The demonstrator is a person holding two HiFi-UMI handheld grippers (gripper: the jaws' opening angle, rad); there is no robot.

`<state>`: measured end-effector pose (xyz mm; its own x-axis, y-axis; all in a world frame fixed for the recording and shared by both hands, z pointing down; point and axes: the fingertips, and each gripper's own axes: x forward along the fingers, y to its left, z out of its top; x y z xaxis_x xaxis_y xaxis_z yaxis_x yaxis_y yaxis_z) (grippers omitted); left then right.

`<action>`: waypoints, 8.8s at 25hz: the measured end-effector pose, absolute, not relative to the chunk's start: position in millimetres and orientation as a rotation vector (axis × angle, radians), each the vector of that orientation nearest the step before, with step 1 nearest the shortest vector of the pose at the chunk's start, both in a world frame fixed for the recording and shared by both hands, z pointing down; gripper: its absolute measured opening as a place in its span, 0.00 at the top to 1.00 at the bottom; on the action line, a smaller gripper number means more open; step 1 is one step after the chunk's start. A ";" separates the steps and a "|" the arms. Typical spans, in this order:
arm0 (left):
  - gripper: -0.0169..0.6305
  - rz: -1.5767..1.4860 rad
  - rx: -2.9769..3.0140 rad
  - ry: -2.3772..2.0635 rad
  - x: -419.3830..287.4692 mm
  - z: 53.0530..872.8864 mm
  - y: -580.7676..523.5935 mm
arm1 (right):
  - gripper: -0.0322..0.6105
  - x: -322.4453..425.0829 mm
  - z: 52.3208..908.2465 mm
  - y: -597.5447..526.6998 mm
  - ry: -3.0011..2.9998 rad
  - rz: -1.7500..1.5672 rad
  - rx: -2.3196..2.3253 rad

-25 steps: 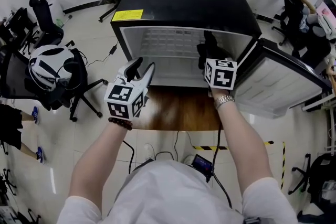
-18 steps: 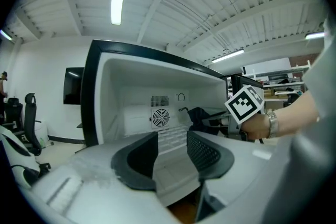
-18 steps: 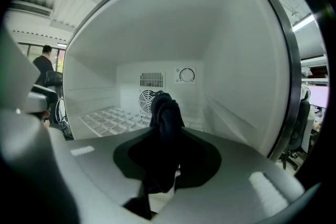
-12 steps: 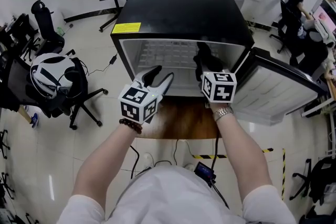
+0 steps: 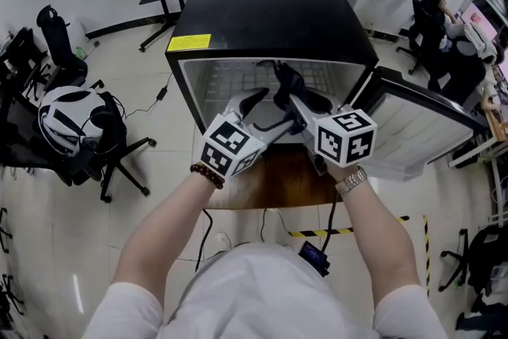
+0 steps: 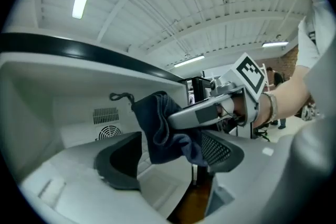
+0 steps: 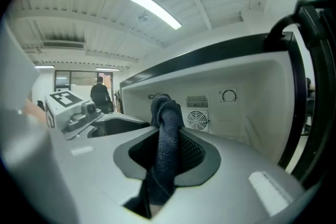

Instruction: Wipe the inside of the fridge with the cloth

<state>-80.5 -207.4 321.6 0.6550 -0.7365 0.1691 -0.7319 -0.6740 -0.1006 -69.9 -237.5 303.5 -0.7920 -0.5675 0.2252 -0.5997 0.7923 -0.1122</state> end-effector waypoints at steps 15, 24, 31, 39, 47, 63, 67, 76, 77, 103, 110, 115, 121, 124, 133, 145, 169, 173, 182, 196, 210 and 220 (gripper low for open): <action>0.41 -0.280 -2.879 0.701 -67.9 300.8 -161.2 | 0.82 -106.7 284.5 -163.7 -2.960 0.420 0.462; 0.55 -0.338 -2.830 0.600 -77.9 316.3 -143.7 | 0.81 -115.9 299.3 -144.4 -2.900 0.422 0.530; 0.60 -0.291 -2.878 0.607 -58.3 318.5 -143.9 | 0.76 -93.8 298.5 -138.4 -2.891 0.447 0.449; 0.72 -0.227 -2.929 0.763 -33.5 313.7 -165.3 | 0.55 -64.0 293.8 -145.5 -2.834 0.353 0.364; 0.78 -0.220 -2.865 1.012 -26.3 311.4 -205.4 | 0.55 -17.3 293.6 -174.1 -2.786 0.173 0.637; 0.78 -0.352 -2.653 1.565 -37.7 329.7 -327.8 | 0.86 34.5 301.5 -168.5 -2.764 0.008 0.905; 0.78 -0.365 -2.624 1.630 -34.5 332.6 -349.7 | 0.88 34.2 307.1 -166.1 -2.765 0.008 0.879; 0.79 -0.388 -2.584 1.682 -25.8 335.4 -394.5 | 0.88 42.7 319.3 -165.3 -2.764 0.012 0.824; 0.79 -0.392 -2.579 1.690 -25.8 336.8 -398.8 | 0.88 44.3 320.4 -165.8 -2.764 0.013 0.821; 0.82 -0.644 -2.456 1.332 14.2 330.6 -409.5 | 0.88 63.1 323.2 -159.8 -2.799 0.018 0.766; 0.82 -0.652 -2.481 1.278 20.0 337.4 -388.9 | 0.88 58.3 321.7 -149.6 -2.808 0.004 0.748; 0.82 -0.665 -2.476 1.230 25.0 338.1 -371.5 | 0.88 54.8 318.8 -143.5 -2.815 -0.006 0.737; 0.82 -0.670 -2.480 1.182 31.5 339.9 -347.5 | 0.88 51.0 315.4 -136.6 -2.828 -0.012 0.731; 0.82 -0.671 -2.486 1.156 35.4 339.5 -334.7 | 0.88 49.2 314.0 -133.2 -2.830 -0.013 0.726; 0.82 -0.657 -2.509 1.061 47.3 338.3 -300.9 | 0.88 42.5 311.4 -123.8 -2.836 -0.032 0.707; 0.81 -0.581 -2.554 1.087 36.0 335.3 -272.3 | 0.88 50.9 300.8 -131.8 -2.816 -0.055 0.824; 0.80 -0.342 -2.892 0.605 -35.9 315.2 -99.9 | 0.48 -41.4 314.9 -115.9 -2.923 0.652 0.005; 0.80 -0.371 -2.913 0.549 -53.0 322.6 -87.7 | 0.48 -73.3 318.5 -96.8 -2.886 0.740 -0.219; 0.80 -0.501 -2.879 0.634 -77.3 347.1 -89.2 | 0.63 -100.8 336.8 -94.3 -2.827 0.741 -0.234; 0.67 -0.718 -2.841 1.128 -181.3 407.1 -114.0 | 0.75 -145.1 391.2 -139.4 -2.838 0.612 0.183; 0.70 -0.797 -2.620 1.702 -275.7 436.8 -152.2 | 0.75 -217.3 466.0 -182.1 -2.804 0.359 0.410; 0.69 -0.832 -2.598 1.839 -299.6 458.9 -174.4 | 0.75 -257.0 512.0 -207.3 -2.759 0.276 0.439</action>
